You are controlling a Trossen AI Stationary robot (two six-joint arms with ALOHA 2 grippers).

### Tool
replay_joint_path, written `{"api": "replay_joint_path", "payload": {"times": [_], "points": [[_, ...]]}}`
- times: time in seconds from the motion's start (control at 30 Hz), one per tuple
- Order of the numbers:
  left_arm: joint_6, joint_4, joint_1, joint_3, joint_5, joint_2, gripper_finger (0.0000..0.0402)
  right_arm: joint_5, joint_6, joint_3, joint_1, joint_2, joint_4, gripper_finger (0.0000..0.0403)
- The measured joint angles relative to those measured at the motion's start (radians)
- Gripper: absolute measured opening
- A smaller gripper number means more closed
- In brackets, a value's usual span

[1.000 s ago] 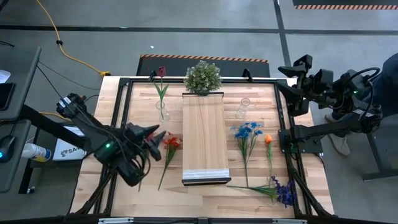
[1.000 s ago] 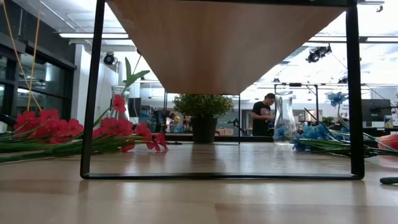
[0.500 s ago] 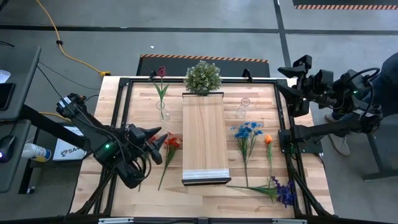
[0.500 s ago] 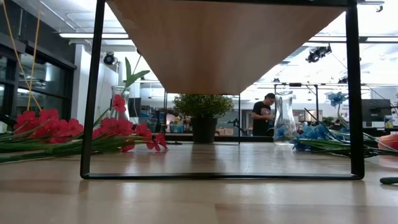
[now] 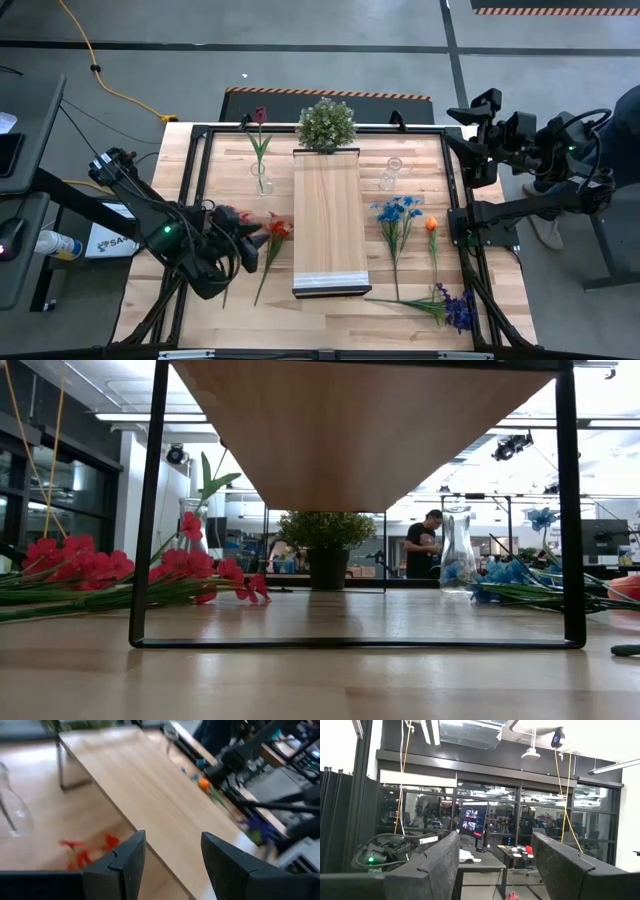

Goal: Pick and place flowers into a vace then onto a shelf
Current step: Put the right orange flowers into the left transparent vase

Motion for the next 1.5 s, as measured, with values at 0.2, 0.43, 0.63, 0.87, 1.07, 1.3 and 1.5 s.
{"api": "replay_joint_path", "payload": {"times": [0.2,0.43,0.63,0.87,1.07,1.3,1.5], "points": [[-0.003,0.059,0.000,0.000,0.136,-0.027,0.0225,0.000,0.002,0.000,0.000,0.000,0.000,0.0236],[-0.028,0.102,0.000,0.000,0.223,-0.034,0.0225,-0.007,0.005,0.000,0.000,0.000,0.000,0.0236],[-0.073,0.103,0.000,0.000,0.276,-0.034,0.0225,-0.013,0.005,0.000,0.000,0.000,0.000,0.0236],[-0.075,0.078,0.030,0.000,0.301,-0.032,0.0225,-0.013,0.002,0.000,0.000,0.000,0.000,0.0236],[-0.015,0.023,0.142,0.004,0.463,-0.028,0.0225,-0.012,0.002,0.000,0.000,0.000,0.000,0.0236],[0.064,-0.120,0.263,0.090,0.635,0.009,0.0225,-0.011,0.002,0.000,0.000,0.000,0.000,0.0236],[0.081,-0.282,0.292,0.214,0.723,0.093,0.0225,-0.011,-0.002,0.000,0.000,0.000,0.000,0.0236]]}}
